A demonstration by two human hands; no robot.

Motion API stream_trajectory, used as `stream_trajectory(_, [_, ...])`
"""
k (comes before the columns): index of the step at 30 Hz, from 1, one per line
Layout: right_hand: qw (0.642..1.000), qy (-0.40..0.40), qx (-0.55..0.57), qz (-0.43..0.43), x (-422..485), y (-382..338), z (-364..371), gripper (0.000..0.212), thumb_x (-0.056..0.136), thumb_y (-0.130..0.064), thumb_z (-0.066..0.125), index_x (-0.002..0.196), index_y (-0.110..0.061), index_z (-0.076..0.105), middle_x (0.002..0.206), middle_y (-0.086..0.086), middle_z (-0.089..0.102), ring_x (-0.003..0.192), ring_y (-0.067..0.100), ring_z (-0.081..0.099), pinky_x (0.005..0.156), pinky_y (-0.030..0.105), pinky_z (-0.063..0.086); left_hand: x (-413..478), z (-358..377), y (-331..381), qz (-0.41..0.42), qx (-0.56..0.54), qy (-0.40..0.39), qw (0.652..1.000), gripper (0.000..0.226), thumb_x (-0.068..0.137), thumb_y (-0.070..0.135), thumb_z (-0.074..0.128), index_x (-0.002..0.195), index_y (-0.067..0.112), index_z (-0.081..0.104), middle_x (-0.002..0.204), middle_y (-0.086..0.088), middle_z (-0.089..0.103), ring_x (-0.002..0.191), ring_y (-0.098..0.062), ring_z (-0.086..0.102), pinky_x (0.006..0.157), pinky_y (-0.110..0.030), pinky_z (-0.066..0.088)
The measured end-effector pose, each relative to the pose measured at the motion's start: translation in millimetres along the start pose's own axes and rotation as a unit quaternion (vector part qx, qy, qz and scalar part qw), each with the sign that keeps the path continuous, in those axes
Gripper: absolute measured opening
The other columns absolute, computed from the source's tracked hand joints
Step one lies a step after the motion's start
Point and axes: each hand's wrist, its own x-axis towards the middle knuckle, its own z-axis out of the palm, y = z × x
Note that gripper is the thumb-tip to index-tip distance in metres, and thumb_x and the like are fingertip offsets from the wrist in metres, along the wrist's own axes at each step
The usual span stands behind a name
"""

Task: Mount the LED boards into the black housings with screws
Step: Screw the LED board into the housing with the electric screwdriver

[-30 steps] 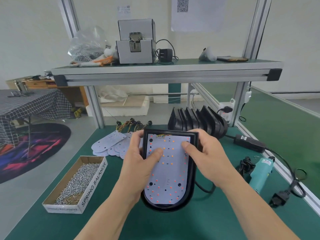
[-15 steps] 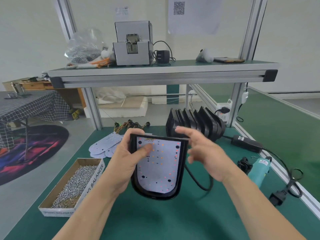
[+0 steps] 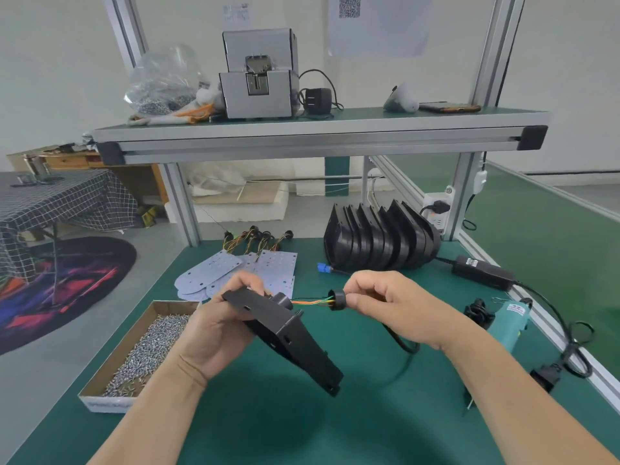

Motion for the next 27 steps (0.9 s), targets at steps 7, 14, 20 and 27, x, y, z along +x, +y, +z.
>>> stream_trajectory(7, [0.999,0.023,-0.008,-0.022,-3.6,-12.4,4.0,0.022,0.097,-0.018,0.065,0.075,-0.016,0.065,0.057,-0.013,0.042,0.054,0.006,0.032,0.052,0.017,0.03,-0.4,-1.7,6.1,-0.022,0.158,0.079,0.984,0.051,0.072,-0.028,0.032,0.099,0.0,0.065,0.106,-0.022,0.067,0.111,-0.035,0.058,0.105,-0.049,0.039])
stream_trajectory(14, [0.98,0.051,-0.181,-0.07,3.5,-43.3,12.5,0.017,0.092,-0.027,0.068,0.076,-0.025,0.063,0.065,-0.008,0.059,0.063,0.01,0.051,0.065,0.039,0.047,-12.0,71.6,37.8,0.04,0.614,-0.121,0.779,0.075,0.086,0.043,0.062,0.15,0.051,0.025,0.128,0.042,0.05,0.122,0.021,0.042,0.098,-0.005,0.033])
stream_trajectory(20, [0.957,0.041,-0.269,-0.106,1.7,-58.8,15.0,0.016,0.098,-0.027,0.055,0.085,-0.02,0.059,0.079,-0.009,0.055,0.075,0.014,0.05,0.069,0.038,0.044,-2.1,84.7,20.8,0.124,0.708,-0.063,0.692,0.006,0.099,0.02,0.047,0.095,0.016,0.049,0.081,0.002,0.056,0.074,-0.023,0.048,0.072,-0.036,0.037])
stream_trajectory(27, [0.923,0.097,-0.338,-0.157,-7.0,-68.5,14.2,0.021,0.101,-0.026,0.051,0.084,-0.018,0.058,0.077,-0.007,0.051,0.072,0.015,0.046,0.064,0.039,0.044,-12.6,63.9,14.9,0.009,0.778,-0.026,0.628,0.022,0.101,0.043,0.018,0.088,0.035,0.034,0.122,0.004,0.043,0.141,-0.022,0.03,0.118,-0.051,0.018])
